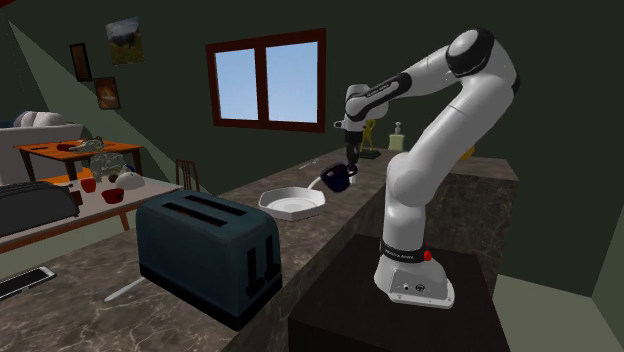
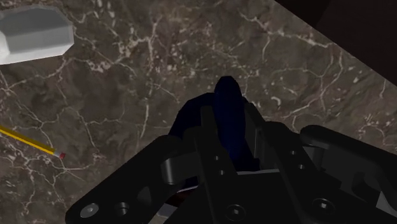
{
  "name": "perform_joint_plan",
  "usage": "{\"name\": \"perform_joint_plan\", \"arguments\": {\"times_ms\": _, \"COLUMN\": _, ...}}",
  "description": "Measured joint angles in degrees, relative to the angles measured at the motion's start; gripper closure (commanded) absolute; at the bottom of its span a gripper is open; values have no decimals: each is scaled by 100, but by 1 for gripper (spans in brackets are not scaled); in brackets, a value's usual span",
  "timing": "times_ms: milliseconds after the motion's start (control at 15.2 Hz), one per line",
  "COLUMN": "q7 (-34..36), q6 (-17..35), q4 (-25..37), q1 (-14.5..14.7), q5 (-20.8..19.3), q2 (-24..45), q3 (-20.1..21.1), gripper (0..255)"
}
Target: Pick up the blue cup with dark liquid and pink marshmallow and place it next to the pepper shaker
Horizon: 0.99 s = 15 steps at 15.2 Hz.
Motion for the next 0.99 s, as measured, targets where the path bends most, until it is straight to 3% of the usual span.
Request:
{"name": "perform_joint_plan", "arguments": {"times_ms": 330, "q7": 19, "q6": 442, "q4": -184, "q1": 99, "q5": -141, "q2": 169, "q3": -342, "gripper": 255}}
{"name": "perform_joint_plan", "arguments": {"times_ms": 528, "q7": 64, "q6": 666, "q4": -288, "q1": 177, "q5": -422, "q2": 233, "q3": -555, "gripper": 255}}
{"name": "perform_joint_plan", "arguments": {"times_ms": 924, "q7": 96, "q6": 732, "q4": -334, "q1": 292, "q5": -319, "q2": 249, "q3": -689, "gripper": 255}}
{"name": "perform_joint_plan", "arguments": {"times_ms": 990, "q7": 99, "q6": 740, "q4": -335, "q1": 299, "q5": -320, "q2": 254, "q3": -698, "gripper": 0}}
